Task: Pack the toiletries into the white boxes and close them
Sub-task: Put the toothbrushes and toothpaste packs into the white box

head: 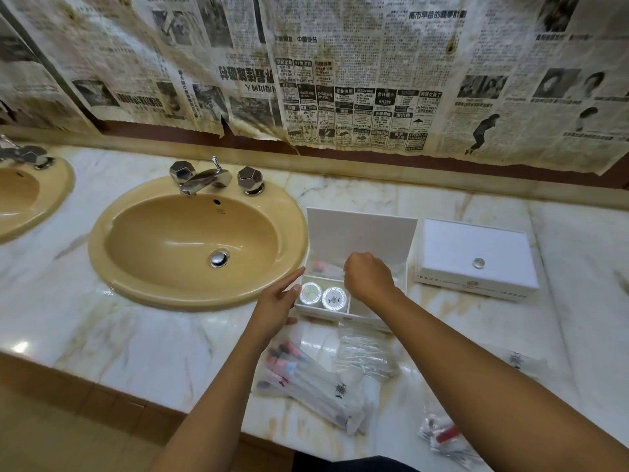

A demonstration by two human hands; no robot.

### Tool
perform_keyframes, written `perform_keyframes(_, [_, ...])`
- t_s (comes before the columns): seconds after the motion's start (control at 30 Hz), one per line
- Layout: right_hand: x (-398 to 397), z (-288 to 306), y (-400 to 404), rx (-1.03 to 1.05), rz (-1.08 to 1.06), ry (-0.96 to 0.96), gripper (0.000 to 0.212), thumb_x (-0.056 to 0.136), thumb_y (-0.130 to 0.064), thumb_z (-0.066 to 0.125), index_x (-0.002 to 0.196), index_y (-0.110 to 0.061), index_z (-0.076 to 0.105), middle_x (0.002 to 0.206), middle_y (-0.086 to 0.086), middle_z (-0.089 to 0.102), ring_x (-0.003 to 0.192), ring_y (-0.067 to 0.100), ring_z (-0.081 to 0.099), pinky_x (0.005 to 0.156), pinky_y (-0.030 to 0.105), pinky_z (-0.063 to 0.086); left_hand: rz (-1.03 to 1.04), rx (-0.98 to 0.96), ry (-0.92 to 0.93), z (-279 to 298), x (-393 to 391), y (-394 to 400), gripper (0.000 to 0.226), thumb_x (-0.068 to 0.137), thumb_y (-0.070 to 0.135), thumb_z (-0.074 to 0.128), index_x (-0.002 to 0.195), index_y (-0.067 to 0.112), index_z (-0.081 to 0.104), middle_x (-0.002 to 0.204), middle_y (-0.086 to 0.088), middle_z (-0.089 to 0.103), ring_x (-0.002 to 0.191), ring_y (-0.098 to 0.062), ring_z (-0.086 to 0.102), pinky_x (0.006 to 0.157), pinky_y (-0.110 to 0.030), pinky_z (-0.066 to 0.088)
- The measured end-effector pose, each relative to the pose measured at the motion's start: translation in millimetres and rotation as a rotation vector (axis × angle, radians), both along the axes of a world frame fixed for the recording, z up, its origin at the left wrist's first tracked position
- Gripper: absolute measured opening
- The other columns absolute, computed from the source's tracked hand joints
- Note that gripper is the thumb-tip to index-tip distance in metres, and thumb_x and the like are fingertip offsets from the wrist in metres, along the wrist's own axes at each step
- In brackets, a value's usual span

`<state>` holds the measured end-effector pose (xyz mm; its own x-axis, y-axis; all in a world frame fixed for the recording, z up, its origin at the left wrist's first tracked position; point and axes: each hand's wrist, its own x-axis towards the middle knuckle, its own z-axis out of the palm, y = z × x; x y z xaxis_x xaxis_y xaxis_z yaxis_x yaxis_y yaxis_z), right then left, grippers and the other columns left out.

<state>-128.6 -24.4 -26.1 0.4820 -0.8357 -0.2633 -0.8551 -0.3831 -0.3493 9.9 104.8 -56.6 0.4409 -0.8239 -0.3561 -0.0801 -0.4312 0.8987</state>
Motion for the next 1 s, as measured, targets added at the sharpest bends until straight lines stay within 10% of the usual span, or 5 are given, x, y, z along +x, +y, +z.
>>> perform_keyframes(0.1, [-4.0,-1.6,-0.3,-0.006,0.029,-0.013,0.019,0.089,-0.006,0.046,0.084,-0.009,0.064,0.082,0.008,0.062,0.075,0.029,0.056,0.058,0.027,0.038,-0.011,-0.003,0.007,0.5,0.9,0.3,0.033,0.099,0.030,0.050,0.121,0.054,0.057,0.080,-0.005,0.039,0.078,-0.014,0.043,0.074,-0.032,0.057])
perform_keyframes(0.33, [-10.5,8.1,9.8,0.072,0.257,0.178,0.039,0.105,-0.031,0.024,0.132,-0.032,0.053,0.125,0.008,0.060,0.124,0.034,0.043,0.104,0.049,0.030,-0.006,0.004,0.013,-0.6,1.0,-0.6,0.034,0.099,0.029,0.050,0.120,0.054,0.057,0.078,-0.003,0.040,0.078,-0.014,0.044,0.075,-0.036,0.057])
perform_keyframes(0.67, [-15.3,28.0,71.9,-0.094,0.213,-0.249,0.024,0.093,-0.025,0.051,0.111,-0.017,0.064,0.114,0.002,0.062,0.107,0.024,0.053,0.089,0.036,0.040,-0.025,0.003,0.026,-4.6,3.8,0.0,0.036,0.098,0.029,0.049,0.119,0.058,0.057,0.081,-0.006,0.043,0.080,-0.014,0.045,0.078,-0.039,0.057])
perform_keyframes(1.0, [-24.8,-5.2,130.0,0.045,0.565,0.060,0.065,0.078,-0.052,0.068,0.129,-0.021,0.041,0.124,0.008,0.047,0.114,0.029,0.044,0.091,0.041,0.034,-0.025,0.012,0.029,-3.4,3.0,-0.4,0.036,0.098,0.030,0.050,0.113,0.061,0.058,0.081,-0.006,0.039,0.079,-0.014,0.044,0.082,-0.041,0.056])
